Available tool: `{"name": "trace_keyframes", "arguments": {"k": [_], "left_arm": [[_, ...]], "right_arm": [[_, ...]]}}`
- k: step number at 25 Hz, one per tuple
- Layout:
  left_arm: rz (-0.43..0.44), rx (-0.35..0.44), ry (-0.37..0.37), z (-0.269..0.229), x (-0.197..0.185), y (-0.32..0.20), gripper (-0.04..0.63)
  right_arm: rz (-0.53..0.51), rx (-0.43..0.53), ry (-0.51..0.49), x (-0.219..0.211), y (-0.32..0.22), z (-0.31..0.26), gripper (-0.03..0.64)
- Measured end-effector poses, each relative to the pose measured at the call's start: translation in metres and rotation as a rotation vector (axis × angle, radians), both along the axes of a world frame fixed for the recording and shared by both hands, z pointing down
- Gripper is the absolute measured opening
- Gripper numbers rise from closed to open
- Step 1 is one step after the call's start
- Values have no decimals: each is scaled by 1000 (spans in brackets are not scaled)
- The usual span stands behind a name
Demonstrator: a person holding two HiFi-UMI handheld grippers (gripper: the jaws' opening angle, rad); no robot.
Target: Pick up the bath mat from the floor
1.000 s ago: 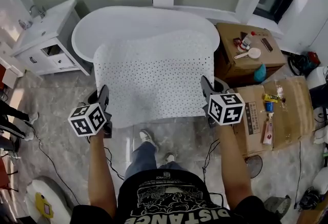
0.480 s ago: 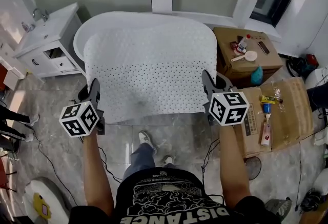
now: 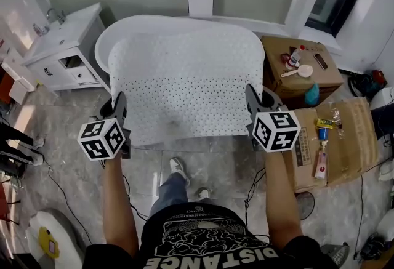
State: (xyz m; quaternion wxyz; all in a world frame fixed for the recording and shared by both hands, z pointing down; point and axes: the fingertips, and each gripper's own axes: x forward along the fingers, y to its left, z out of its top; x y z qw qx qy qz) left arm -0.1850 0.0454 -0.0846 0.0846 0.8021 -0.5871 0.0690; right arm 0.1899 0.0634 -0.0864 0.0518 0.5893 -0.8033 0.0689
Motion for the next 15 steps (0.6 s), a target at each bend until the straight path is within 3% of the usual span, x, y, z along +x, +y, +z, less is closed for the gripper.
{"name": "trace_keyframes", "arguments": {"k": [15], "left_arm": [[-1, -6, 5, 3, 1, 1, 31]], "right_arm": [[7, -1, -28, 1, 1, 0, 29]]}}
